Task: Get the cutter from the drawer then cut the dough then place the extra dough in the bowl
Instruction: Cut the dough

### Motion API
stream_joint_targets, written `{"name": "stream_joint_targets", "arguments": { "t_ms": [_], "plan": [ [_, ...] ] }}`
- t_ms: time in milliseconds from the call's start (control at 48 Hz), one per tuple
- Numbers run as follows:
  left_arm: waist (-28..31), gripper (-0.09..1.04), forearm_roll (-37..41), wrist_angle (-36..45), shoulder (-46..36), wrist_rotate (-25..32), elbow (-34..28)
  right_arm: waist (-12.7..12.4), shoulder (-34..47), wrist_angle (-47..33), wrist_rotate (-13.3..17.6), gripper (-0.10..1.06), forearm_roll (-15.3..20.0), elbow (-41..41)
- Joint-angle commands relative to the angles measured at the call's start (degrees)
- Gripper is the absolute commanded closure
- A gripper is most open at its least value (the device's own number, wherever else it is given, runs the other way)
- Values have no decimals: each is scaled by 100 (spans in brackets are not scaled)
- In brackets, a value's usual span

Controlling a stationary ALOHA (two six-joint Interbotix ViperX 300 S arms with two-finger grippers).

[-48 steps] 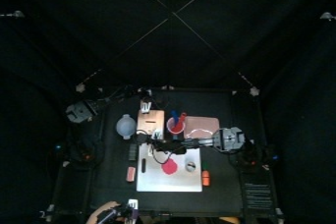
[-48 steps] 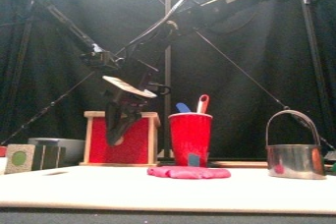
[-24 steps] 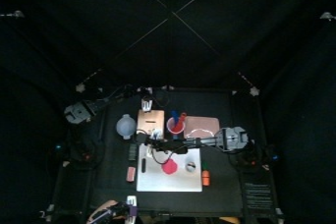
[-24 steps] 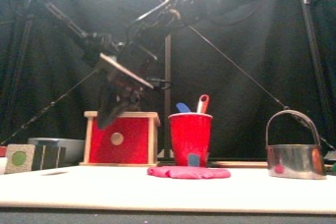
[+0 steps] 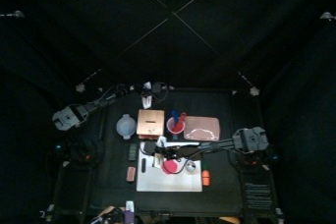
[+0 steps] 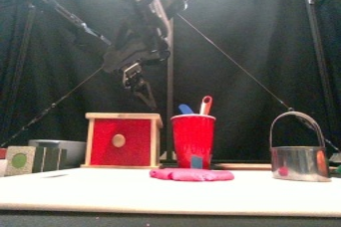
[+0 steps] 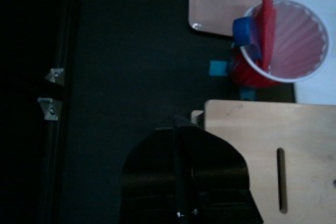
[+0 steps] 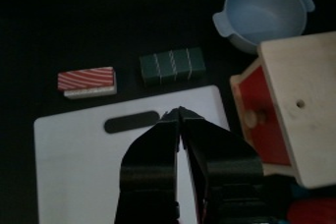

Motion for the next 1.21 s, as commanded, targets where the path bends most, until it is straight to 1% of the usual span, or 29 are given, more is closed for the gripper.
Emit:
{"name": "stream_joint_targets", "arguments": {
  "t_ms": [21,167,271,375,521,604,708,854,979,1062,1208],
  "plan": [
    [-26,65,-422,-202,-352,220,176,62,-765,-44,9,81,9,352],
    [-211,65,-993,-563,-659,571,606,79,-1318,-88,9,81,70,1046],
    [-492,65,-1283,-826,-853,773,896,62,-1679,-141,9,80,176,1521],
    [-896,65,-1512,-1213,-1028,826,1143,44,-2048,-352,9,80,360,1942],
    [-1705,65,-1679,-2092,-1345,800,1459,0,-2637,-967,9,80,466,2654],
    [-2127,65,-1696,-2628,-1512,782,1626,-141,-2979,-1283,9,80,545,3050],
    [-2549,65,-1784,-3243,-1740,756,1890,-334,-3428,-1679,0,80,729,3498],
    [-3067,65,-2303,-4017,-2004,677,2417,-642,-4008,-2399,0,80,835,4140],
    [-3612,65,-2927,-4676,-2215,606,2742,-879,-4368,-2936,-9,80,888,4588],
    [-4034,65,-3155,-5177,-2312,589,2865,-993,-4562,-3146,-9,80,905,4781],
    [-4772,65,-3111,-6161,-2417,545,2997,-1063,-4816,-3401,-26,80,914,5071]
  ]
}}
